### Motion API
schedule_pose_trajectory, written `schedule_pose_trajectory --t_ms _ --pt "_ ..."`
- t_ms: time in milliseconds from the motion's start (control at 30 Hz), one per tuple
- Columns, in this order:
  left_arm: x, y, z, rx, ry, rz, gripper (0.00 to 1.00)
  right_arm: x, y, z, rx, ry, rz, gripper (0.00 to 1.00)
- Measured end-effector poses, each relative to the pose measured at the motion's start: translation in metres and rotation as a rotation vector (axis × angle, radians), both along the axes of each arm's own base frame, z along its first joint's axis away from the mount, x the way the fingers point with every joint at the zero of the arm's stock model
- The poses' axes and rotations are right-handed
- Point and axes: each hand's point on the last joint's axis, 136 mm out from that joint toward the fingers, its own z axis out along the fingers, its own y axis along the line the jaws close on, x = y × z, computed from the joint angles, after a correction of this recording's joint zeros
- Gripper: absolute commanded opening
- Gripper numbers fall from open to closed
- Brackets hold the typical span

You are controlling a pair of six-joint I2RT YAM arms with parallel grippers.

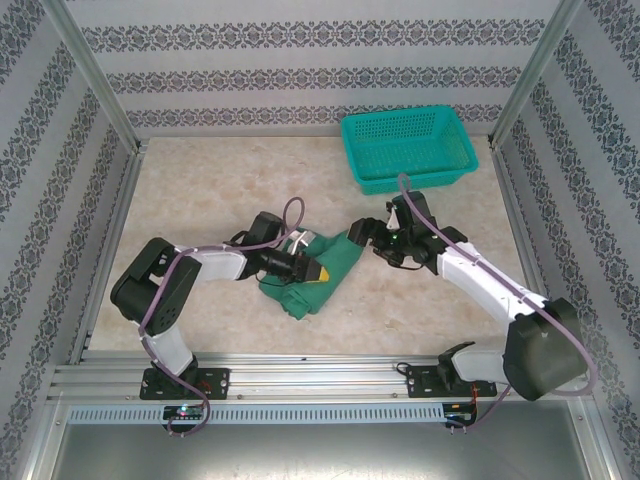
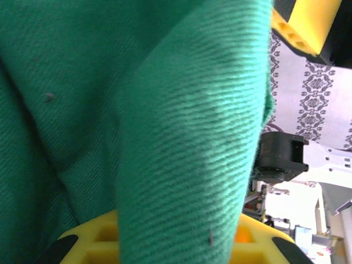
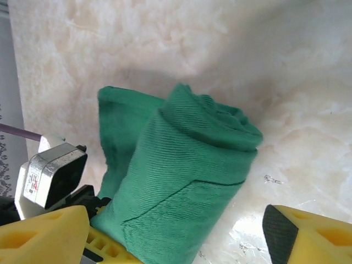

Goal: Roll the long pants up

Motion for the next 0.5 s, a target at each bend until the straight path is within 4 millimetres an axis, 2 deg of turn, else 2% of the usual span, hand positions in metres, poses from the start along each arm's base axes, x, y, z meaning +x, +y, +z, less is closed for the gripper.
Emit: schedule_pose_trajectory --t_ms 33,167,333,500 --pt "-0.003 0.001 -0.007 -0.006 0.021 0.009 0.0 -0.002 0.002 -0.005 -0.005 0.016 0.008 0.9" --pt "-0.011 0.003 -0.025 -0.04 0.076 0.03 0.0 -0.007 0.013 -0.024 -0.01 0.077 0.039 0.92" --pt "-0.009 0.002 -0.03 -0.102 0.096 0.026 0.0 -0.018 0.032 -0.061 -0.034 0.182 0.102 0.92" --pt "-0.007 0.005 -0.031 -0.161 0.112 0.014 0.0 -0.026 0.053 -0.077 -0.035 0.216 0.164 0.89"
